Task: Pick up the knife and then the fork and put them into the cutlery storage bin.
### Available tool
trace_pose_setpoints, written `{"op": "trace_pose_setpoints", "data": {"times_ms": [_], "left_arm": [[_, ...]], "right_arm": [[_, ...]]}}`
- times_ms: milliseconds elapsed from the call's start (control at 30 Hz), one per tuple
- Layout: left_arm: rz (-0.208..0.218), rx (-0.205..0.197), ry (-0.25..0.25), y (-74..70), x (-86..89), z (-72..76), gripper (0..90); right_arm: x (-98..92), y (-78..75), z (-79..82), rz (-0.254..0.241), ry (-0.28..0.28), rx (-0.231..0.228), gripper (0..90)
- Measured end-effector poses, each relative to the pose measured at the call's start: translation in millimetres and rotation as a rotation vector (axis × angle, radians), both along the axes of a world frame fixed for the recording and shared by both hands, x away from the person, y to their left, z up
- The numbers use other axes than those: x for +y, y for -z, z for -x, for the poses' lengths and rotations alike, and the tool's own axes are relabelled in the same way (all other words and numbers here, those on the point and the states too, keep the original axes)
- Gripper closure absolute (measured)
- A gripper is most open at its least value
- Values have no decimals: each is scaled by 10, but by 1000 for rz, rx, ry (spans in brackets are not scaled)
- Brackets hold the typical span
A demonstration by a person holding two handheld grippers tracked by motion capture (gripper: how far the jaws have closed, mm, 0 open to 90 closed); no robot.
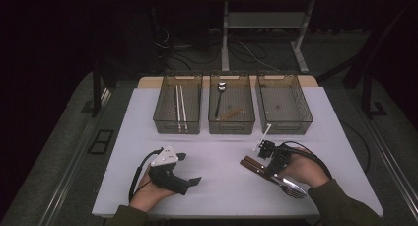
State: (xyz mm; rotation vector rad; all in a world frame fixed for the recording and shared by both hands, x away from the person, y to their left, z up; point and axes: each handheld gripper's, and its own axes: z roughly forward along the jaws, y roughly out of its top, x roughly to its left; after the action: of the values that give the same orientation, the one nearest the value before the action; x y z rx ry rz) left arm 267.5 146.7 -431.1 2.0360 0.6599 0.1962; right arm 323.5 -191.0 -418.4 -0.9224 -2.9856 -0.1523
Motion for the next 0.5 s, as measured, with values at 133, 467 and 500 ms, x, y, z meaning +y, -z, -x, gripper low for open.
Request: {"op": "trace_pose_setpoints", "data": {"times_ms": [133, 467, 500], "left_arm": [[-3, -2, 5, -2, -2, 2, 19], [0, -1, 6, -2, -3, 0, 21], [0, -1, 7, -2, -3, 0, 21]], "right_arm": [[39, -3, -18, 30, -3, 13, 765], [-52, -8, -16, -30, -1, -1, 770], [-70, -14, -18, -39, 15, -7, 770]]}}
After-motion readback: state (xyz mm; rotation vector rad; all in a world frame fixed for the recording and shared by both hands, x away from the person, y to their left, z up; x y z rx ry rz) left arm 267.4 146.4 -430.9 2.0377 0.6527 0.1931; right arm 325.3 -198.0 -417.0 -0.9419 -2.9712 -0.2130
